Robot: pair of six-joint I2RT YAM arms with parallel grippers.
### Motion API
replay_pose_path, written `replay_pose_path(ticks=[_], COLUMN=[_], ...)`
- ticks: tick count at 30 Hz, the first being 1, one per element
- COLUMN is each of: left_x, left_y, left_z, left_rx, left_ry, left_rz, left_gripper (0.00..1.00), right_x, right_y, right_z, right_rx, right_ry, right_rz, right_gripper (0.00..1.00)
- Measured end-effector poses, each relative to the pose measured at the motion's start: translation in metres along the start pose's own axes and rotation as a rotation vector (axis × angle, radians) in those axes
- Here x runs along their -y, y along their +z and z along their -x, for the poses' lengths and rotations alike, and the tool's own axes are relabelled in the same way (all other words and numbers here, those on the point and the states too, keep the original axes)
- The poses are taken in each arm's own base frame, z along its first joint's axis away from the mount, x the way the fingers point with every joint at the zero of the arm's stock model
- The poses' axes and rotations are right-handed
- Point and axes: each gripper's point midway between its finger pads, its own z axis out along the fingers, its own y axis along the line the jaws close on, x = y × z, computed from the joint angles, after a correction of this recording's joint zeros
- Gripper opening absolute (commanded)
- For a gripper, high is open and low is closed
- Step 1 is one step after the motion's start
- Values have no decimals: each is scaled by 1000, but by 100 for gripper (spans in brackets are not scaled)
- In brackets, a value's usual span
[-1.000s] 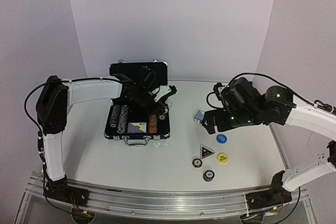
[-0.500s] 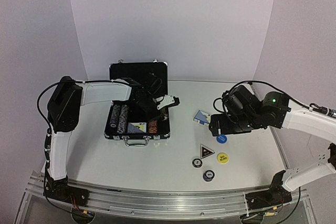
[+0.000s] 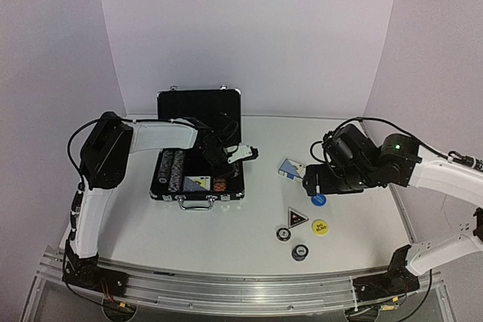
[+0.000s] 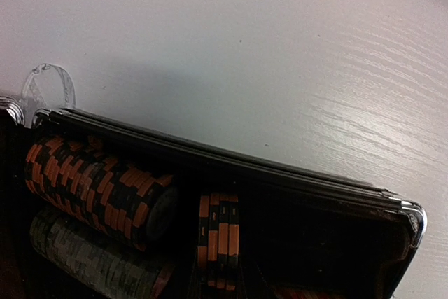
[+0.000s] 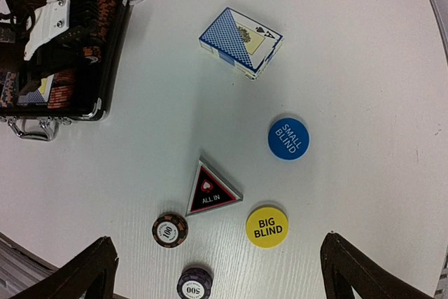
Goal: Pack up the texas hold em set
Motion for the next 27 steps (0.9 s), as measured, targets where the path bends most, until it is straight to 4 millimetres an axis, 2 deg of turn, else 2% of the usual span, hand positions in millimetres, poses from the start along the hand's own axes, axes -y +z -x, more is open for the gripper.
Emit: replay_pose_path(ticks=[8, 15, 27], left_x=[-14, -14, -14], left_y=[11, 12, 10], left_z=[1, 1, 3], left_rx=[-26, -33, -33], left_ry=[0, -2, -8], left_rz=[25, 19, 18], left_gripper=[0, 0, 17], right_x=[1, 2, 2], right_y=[0, 0, 0], right_z=[1, 1, 2], right_rx=[4, 8, 8], right_ry=[3, 4, -1], right_rz=[-5, -9, -10], right_gripper=[98, 98, 98])
